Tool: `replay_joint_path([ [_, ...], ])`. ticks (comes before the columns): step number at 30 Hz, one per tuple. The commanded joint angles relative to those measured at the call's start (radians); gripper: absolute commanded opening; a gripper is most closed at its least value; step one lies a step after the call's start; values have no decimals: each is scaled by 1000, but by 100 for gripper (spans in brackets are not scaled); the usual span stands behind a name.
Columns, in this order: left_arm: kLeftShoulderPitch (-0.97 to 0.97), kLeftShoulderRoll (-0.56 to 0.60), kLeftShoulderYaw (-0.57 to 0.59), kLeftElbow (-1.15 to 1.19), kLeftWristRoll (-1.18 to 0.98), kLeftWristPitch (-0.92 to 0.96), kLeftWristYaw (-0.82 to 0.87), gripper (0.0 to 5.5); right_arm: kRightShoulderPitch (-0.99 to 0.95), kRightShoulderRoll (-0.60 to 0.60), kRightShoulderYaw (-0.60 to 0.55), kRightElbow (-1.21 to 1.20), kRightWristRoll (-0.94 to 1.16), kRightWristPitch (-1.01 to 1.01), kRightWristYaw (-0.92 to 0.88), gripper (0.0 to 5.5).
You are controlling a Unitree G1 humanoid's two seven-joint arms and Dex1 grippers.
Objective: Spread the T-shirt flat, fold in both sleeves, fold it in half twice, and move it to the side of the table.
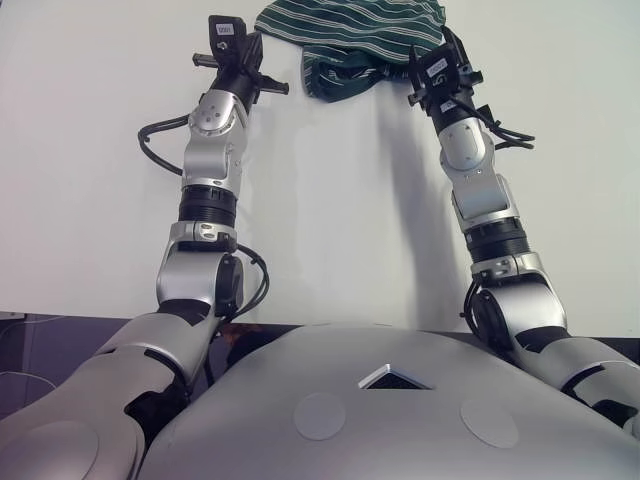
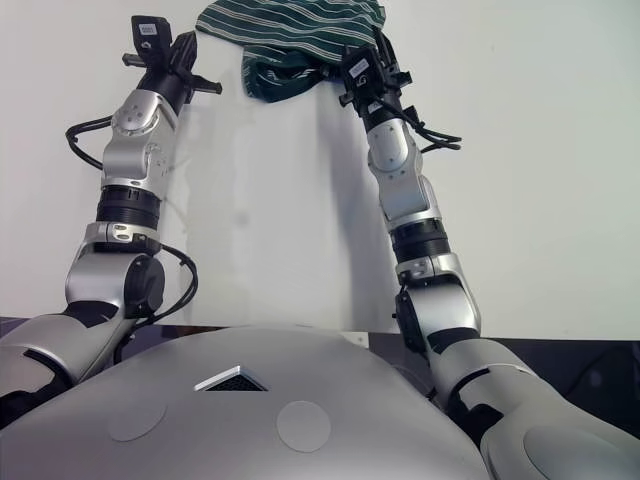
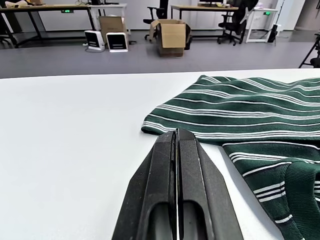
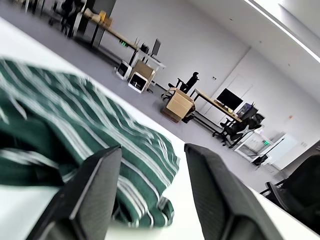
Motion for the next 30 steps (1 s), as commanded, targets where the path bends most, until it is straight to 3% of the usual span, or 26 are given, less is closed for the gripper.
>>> replay_joint_path([
  [1,5,-14,-6,1,12,-12,16,0,-53,-20,35,56,-54,33,-3,232],
  [6,4,-22,-7,13,15,-22,25,0,-97,-22,96,113,-110,21,10,232],
  [15,1,-37,-7,26,15,-36,45,0,-171,-20,70,230,-88,34,-5,232],
  [27,-12,-28,-2,62,19,-56,49,0,-165,-11,66,218,-64,2,8,17],
  [30,-26,-12,8,83,20,-70,52,0,-139,-39,53,183,24,-38,168,4],
])
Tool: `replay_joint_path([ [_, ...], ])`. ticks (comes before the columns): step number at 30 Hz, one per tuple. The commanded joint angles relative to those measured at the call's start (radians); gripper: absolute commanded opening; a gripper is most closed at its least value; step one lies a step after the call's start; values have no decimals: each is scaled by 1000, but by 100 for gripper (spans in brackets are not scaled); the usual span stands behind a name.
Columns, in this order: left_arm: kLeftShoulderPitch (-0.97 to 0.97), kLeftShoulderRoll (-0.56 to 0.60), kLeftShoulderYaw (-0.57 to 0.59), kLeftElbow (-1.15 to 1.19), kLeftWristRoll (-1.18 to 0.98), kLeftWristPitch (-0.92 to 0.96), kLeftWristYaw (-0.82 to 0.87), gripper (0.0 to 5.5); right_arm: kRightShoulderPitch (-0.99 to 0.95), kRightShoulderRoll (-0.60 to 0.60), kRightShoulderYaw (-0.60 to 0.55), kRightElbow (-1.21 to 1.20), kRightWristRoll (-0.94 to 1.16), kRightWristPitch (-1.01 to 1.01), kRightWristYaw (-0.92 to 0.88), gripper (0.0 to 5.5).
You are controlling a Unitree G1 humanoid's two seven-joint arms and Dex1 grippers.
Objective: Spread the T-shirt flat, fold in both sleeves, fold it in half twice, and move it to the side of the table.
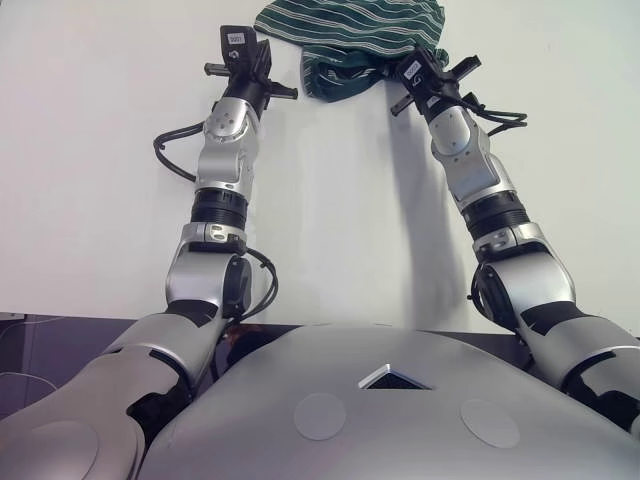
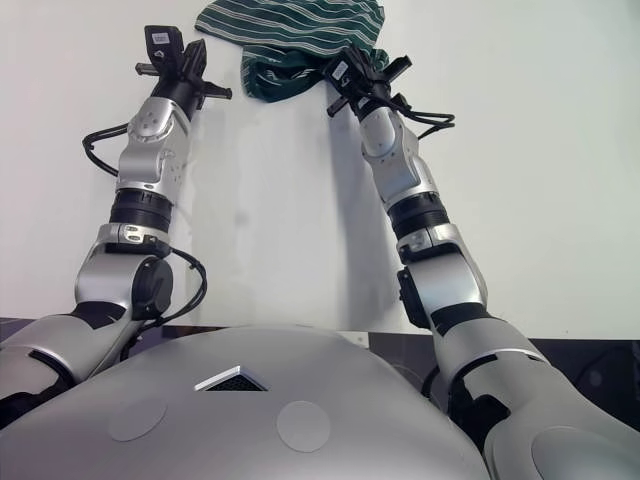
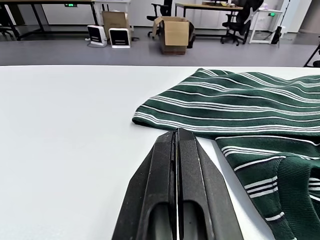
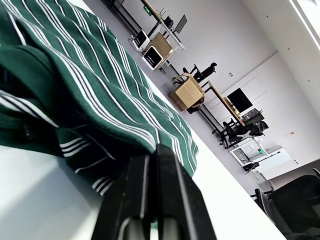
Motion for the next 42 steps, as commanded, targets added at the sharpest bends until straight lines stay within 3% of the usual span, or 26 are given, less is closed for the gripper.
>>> replay_joint_path([
  [1,-34,32,14,41,15,-19,11,0,37,-58,-8,-67,126,-62,249,4],
  [4,-60,62,28,75,13,-34,10,0,132,-187,14,-209,223,-89,532,4],
  [8,-67,97,42,92,14,-55,10,0,327,-440,-30,-617,485,156,961,4],
  [10,-61,104,42,90,17,-63,7,0,362,-504,-39,-705,533,229,1038,4],
  [12,-28,197,-18,13,47,-105,-147,0,421,-634,-96,-784,585,308,1131,4],
  [14,49,331,-102,-176,29,-95,-430,0,474,-727,-168,-792,610,333,1176,4],
  [17,163,489,-249,-419,62,-62,-714,0,434,-675,-196,-752,625,361,1116,4],
  [22,129,455,-363,-451,158,-56,-734,82,404,-606,-178,-761,633,387,1063,0],
  [25,57,431,-494,-336,369,-73,-656,129,409,-579,-168,-780,636,402,1040,0],
  [33,-78,389,-661,-52,629,12,-618,129,446,-562,-134,-823,640,419,1040,0],
  [42,-55,351,-637,15,571,-80,-598,1,450,-508,-145,-813,633,432,957,0],
])
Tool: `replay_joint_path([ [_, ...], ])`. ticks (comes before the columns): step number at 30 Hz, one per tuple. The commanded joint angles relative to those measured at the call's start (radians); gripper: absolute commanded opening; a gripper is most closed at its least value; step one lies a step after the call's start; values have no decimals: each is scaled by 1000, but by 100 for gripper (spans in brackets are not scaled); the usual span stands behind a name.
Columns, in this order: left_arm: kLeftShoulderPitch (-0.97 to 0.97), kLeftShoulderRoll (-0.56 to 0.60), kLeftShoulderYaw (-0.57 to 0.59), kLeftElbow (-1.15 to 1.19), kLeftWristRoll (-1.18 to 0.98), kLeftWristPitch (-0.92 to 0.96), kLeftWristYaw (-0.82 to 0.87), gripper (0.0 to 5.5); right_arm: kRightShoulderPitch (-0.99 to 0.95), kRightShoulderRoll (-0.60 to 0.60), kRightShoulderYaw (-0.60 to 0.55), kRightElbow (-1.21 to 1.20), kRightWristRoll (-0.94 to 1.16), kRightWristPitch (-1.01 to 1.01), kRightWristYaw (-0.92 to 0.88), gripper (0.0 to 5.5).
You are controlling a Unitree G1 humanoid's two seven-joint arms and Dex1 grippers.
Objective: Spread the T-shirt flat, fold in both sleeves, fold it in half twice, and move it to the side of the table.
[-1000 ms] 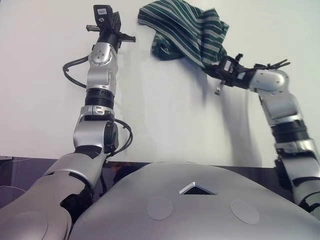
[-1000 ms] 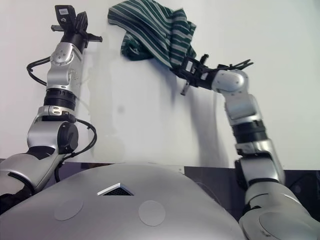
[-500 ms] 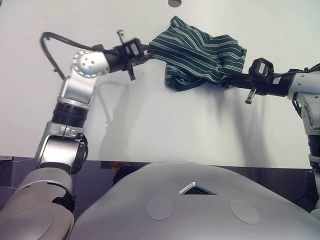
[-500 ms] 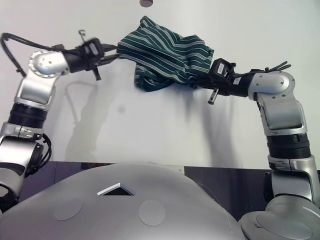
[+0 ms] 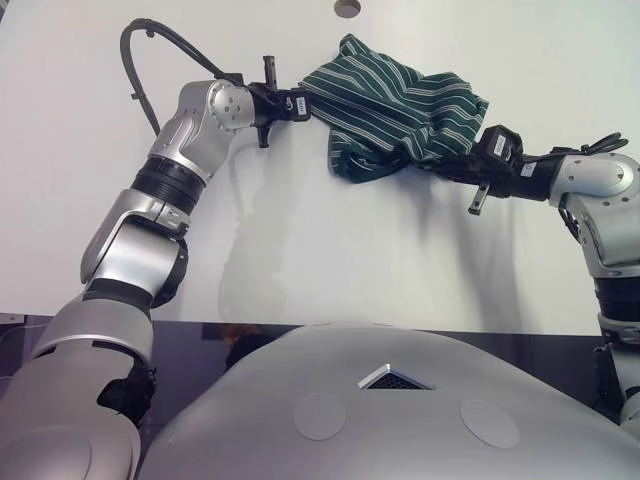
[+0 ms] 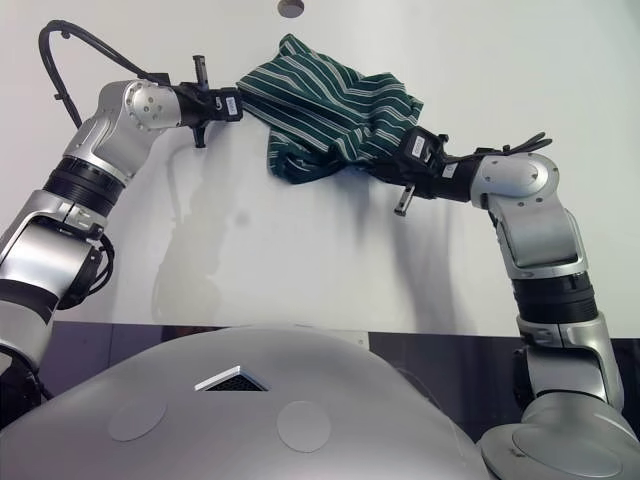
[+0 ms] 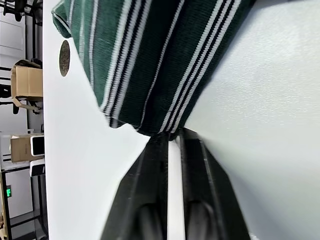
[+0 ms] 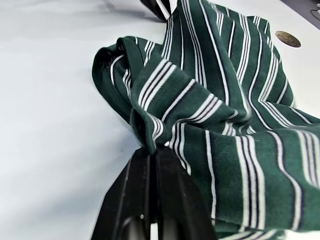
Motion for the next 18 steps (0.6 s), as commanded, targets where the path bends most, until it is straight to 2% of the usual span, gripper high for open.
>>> replay_joint_path([
  [1,70,-25,-8,55,-12,-14,-11,1,-11,13,-16,1,8,12,-25,0],
  [8,-43,-17,192,110,-140,-43,101,1,-160,35,-143,-35,123,77,-60,0],
  [12,-128,-7,279,184,-180,-104,182,1,-204,41,-155,-3,146,82,-69,0],
  [15,-86,-1,276,146,-250,-123,11,1,-195,42,-133,7,135,72,-74,0],
  [18,-20,5,251,73,-280,-135,-99,55,-186,35,-120,7,130,67,-69,0],
])
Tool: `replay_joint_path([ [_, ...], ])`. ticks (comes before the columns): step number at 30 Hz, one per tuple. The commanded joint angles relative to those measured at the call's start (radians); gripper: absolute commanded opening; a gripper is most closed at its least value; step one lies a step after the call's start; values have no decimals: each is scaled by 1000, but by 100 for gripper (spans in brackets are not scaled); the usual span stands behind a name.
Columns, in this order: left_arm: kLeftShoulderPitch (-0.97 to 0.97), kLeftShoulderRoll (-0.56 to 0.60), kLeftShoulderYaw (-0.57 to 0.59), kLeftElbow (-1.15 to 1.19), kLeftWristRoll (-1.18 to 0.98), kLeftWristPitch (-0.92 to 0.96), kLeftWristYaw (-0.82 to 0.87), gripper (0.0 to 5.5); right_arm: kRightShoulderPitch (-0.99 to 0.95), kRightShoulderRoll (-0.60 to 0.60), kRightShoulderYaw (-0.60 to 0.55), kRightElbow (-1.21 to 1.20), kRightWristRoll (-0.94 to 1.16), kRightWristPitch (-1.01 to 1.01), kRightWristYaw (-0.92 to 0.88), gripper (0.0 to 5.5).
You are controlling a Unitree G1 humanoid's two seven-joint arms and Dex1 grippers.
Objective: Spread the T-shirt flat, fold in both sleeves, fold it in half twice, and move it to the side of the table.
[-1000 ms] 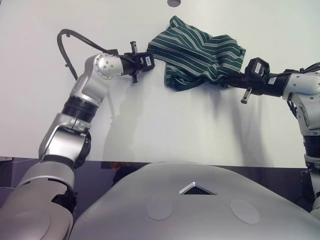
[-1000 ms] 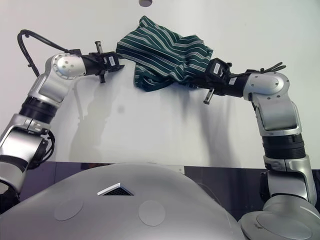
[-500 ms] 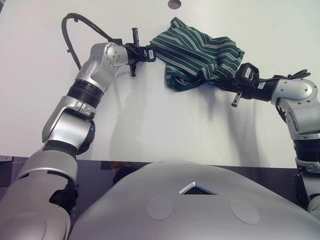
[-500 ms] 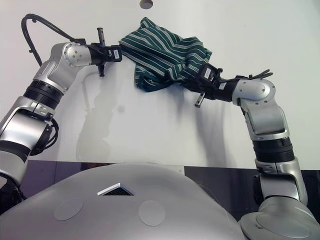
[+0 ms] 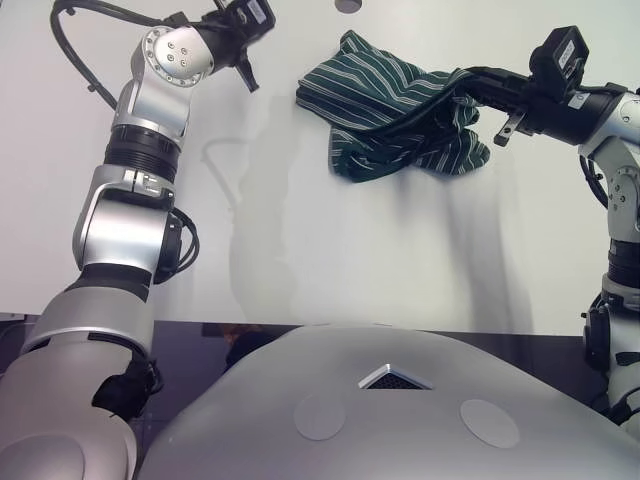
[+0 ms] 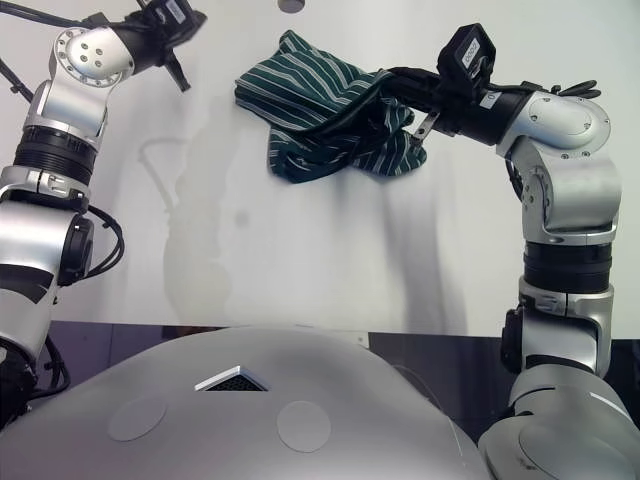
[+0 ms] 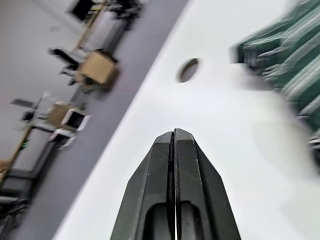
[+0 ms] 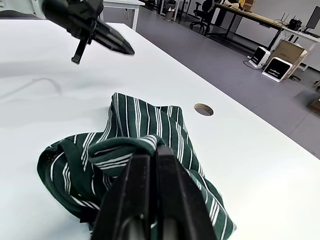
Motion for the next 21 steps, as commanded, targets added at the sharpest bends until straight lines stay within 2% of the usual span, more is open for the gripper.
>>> replay_joint_path([
  [1,90,9,-36,-93,-38,5,-133,68,5,-5,17,-1,-15,-9,2,0],
  [4,145,-21,-96,-150,-21,42,-202,117,2,-3,16,-1,-4,-4,5,0],
  [11,109,-75,-213,-62,172,50,-30,117,5,6,28,-11,2,2,2,0],
  [14,82,-82,-258,-13,230,76,-8,117,13,9,30,-22,7,8,-2,0],
  [18,34,-115,-276,67,261,59,57,117,20,22,39,-32,7,14,-11,0],
  [21,28,-125,-282,98,272,37,111,57,26,30,38,-40,6,17,-20,0],
])
